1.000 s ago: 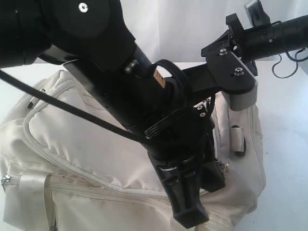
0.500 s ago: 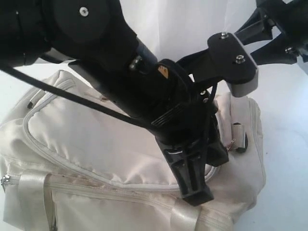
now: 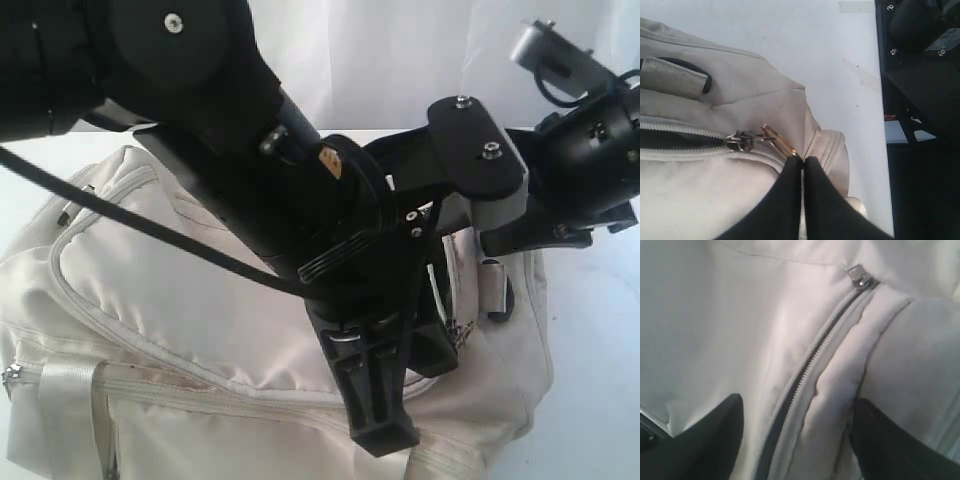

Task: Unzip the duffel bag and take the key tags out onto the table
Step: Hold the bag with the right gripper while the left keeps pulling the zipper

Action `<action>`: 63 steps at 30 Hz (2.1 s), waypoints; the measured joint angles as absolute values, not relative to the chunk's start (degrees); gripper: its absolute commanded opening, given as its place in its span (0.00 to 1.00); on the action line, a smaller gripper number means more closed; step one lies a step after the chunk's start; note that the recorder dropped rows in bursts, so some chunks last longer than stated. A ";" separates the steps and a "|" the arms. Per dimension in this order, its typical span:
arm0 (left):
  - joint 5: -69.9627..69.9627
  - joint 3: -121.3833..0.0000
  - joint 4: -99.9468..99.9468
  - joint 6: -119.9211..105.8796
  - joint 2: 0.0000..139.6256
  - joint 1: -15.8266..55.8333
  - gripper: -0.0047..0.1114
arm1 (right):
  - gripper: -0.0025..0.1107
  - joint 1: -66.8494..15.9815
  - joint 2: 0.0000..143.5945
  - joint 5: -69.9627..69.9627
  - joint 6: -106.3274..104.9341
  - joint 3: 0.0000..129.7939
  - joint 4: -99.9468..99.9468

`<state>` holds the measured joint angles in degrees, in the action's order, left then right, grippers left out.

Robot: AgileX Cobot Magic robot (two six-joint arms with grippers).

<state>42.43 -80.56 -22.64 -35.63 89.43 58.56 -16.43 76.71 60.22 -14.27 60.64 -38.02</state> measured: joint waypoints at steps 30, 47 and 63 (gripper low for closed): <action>41.64 -80.56 -21.50 -35.63 89.43 58.12 0.04 | 0.02 -18.86 87.49 54.15 -14.17 58.73 -39.39; 45.06 -80.17 -22.11 -35.64 89.43 58.05 0.04 | 0.02 -18.86 88.47 52.60 -14.06 61.12 -38.88; 45.43 -75.17 -23.53 -34.83 85.34 57.49 0.04 | 0.02 -16.57 89.22 55.27 -13.45 62.26 -38.99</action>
<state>45.43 -75.17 -23.53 -34.83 85.34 57.49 -16.57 89.22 55.27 -13.45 62.26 -38.99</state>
